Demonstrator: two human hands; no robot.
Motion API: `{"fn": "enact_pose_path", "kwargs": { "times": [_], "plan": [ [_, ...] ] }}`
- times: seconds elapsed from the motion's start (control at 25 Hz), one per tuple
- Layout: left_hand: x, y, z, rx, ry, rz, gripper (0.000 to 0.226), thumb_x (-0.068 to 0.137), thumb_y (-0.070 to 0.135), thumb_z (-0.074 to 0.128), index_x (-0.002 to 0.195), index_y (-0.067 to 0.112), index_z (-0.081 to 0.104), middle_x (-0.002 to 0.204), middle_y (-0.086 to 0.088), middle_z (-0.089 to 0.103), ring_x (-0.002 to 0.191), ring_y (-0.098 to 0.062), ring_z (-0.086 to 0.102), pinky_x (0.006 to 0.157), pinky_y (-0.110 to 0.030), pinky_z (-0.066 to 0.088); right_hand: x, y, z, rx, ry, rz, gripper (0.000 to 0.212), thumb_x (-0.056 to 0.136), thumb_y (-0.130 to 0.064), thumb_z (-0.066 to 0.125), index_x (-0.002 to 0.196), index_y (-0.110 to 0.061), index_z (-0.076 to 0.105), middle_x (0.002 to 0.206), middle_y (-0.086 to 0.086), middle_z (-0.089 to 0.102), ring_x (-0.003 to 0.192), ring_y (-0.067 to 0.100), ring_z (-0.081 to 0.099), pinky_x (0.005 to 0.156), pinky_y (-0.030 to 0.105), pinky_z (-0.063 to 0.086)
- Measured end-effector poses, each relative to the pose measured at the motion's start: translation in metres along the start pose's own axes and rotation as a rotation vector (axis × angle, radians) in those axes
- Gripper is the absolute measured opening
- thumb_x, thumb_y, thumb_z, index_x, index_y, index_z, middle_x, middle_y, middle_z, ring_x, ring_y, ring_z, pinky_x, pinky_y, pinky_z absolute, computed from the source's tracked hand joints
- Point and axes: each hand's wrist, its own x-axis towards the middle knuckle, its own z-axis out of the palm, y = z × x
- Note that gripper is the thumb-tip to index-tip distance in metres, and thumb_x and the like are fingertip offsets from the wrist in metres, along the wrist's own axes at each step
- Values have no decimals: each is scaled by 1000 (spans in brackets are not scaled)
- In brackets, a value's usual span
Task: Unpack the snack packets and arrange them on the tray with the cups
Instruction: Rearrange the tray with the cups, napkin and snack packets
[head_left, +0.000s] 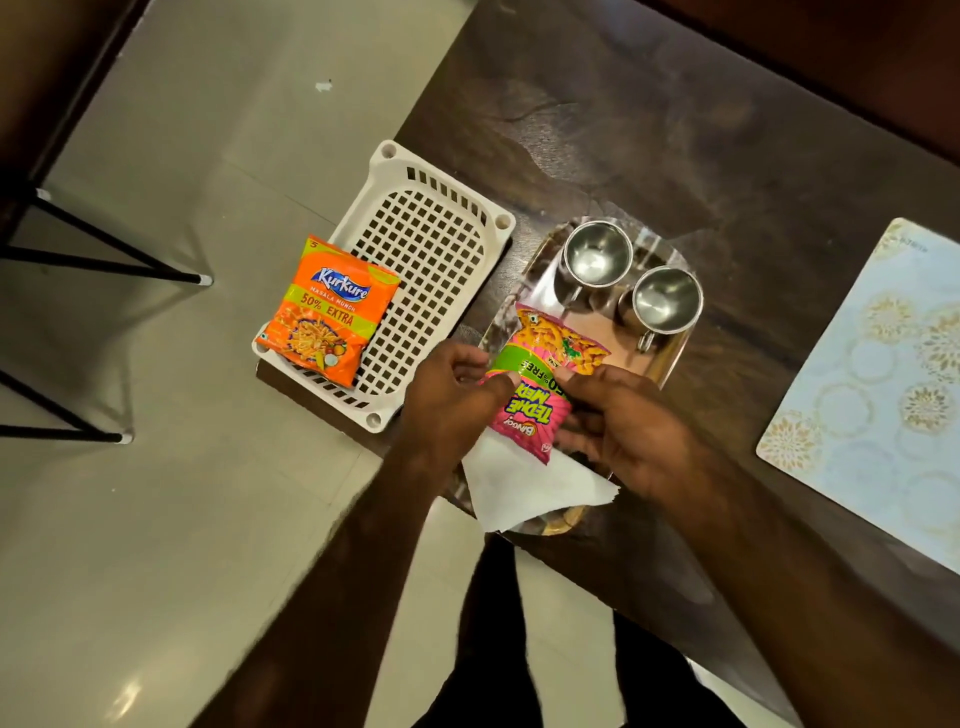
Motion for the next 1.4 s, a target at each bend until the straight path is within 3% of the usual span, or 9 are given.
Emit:
{"fn": "enact_pose_path", "kwargs": {
  "times": [0.08,0.2,0.4,0.68,0.84,0.96,1.08,1.24,1.4],
  "plan": [
    [10,10,-2,96,-76,53,34,85,30,77,112,13,66,101,-2,71,99,-21,70,91,-46,59,1,-3,-1,-28,-3,-24,5,91,-12,74,94,-11,70,91,13,81,77,26,80,61,34,63],
    [30,28,8,31,-205,-22,30,88,37,71,98,9,73,90,-13,79,84,-29,77,80,-46,63,2,-7,-1,-79,-26,-36,8,91,-11,74,99,-11,72,93,13,82,77,24,80,60,29,62],
    [51,35,23,47,-99,60,12,88,8,71,100,4,74,92,-19,76,82,-32,75,79,-49,63,1,-8,-1,-93,-43,-31,20,91,-12,74,111,-7,71,96,14,82,79,25,80,60,28,62],
    [53,41,24,284,-14,233,43,85,18,76,125,15,60,90,10,59,88,-13,61,92,-33,52,8,-10,8,-53,95,-11,30,92,-12,74,118,2,67,103,21,79,86,32,80,68,40,65],
    [48,31,8,397,-88,286,43,82,13,79,122,16,65,102,-1,69,87,-16,65,88,-35,57,11,-13,15,45,148,-23,23,92,-9,73,112,1,68,86,14,79,62,20,78,51,30,60],
    [45,21,4,468,-153,344,49,84,11,75,132,16,62,120,-10,67,94,-19,68,88,-42,60,14,-18,18,44,159,-36,26,91,-11,75,115,-1,68,92,14,79,61,17,77,49,27,59],
    [50,15,3,521,-120,347,51,87,14,72,136,19,59,123,-11,60,104,-25,67,91,-45,58,18,-17,24,-26,188,-33,26,90,-19,78,111,-7,70,96,13,80,66,20,78,55,33,63],
    [41,18,-2,488,-126,356,45,86,13,72,130,16,62,121,-10,59,107,-24,64,95,-43,55,24,-7,24,-109,309,-75,42,87,-31,80,118,-8,66,103,16,79,92,38,78,79,58,63],
    [36,17,-48,508,131,423,35,86,15,69,121,15,63,118,-6,60,109,-25,60,95,-36,48,4,10,21,-396,594,-261,27,80,-35,71,105,-26,63,93,-4,71,92,23,72,88,51,59]
  ]
}}
